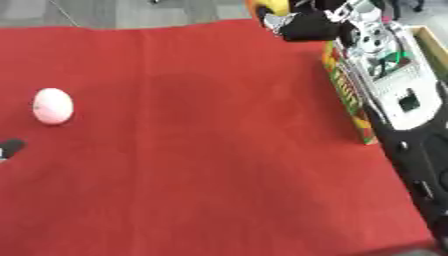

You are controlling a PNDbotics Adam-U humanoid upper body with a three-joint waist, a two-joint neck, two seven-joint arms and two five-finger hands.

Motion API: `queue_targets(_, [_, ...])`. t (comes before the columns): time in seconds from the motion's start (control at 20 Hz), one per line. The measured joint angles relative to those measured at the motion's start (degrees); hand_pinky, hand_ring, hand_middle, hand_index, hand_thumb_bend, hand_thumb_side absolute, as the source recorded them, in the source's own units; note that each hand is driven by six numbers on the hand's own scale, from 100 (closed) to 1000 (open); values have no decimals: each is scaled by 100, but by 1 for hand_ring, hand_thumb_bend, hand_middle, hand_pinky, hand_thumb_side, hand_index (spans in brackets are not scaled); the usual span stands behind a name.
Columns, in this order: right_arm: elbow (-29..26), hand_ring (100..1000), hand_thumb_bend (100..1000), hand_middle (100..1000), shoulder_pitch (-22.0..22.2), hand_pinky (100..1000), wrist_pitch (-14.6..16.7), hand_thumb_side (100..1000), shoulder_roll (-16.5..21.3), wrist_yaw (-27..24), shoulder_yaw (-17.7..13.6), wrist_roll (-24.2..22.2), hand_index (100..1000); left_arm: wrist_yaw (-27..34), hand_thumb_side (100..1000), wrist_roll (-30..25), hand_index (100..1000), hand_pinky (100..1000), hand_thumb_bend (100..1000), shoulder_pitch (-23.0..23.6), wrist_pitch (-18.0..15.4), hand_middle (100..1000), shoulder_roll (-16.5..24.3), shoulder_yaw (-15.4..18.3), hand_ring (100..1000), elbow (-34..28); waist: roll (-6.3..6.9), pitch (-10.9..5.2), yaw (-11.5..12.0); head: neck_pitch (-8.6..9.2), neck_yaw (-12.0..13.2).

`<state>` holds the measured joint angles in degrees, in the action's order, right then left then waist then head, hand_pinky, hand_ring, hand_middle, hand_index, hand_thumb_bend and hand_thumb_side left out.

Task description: Pick up the objects with one hand, pass them to the other hand, and then place them into the box on the other side of the table.

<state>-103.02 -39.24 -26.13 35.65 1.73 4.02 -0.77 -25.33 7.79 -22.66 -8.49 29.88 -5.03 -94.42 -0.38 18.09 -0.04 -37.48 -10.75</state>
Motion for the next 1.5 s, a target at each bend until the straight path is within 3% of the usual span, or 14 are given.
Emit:
queue_targets(0.4, [34,649,351,380,390,692,-12,100,279,-174,-261,233,435,0,477,127,834,741,726,1,54,676,81,125,737,-60,0,0,-6,224,-341])
queue_targets(0.45, [37,649,303,381,445,691,-14,100,305,-187,-300,275,435,0,477,138,834,740,727,1,56,676,90,136,737,-61,0,0,-8,254,-378])
queue_targets(0.5, [42,649,350,380,504,691,-13,100,331,-202,-346,323,435,0,476,150,834,740,726,2,60,676,90,140,737,-62,0,0,-14,284,-413])
queue_targets(0.65, [84,649,349,380,674,691,-16,100,410,-212,-496,485,435,0,474,172,834,740,727,4,72,675,91,171,737,-67,0,0,-28,335,-484])
queue_targets(1.45, [873,650,352,389,1365,695,-87,100,808,-118,-1054,1155,443,-26,475,339,832,749,718,59,145,677,191,349,738,-179,3,-1,-46,333,-652])
queue_targets(1.5, [952,653,358,396,1378,696,-90,100,815,-91,-1069,1172,451,-26,475,341,832,751,717,61,147,677,191,352,663,-185,3,-1,-45,331,-658])
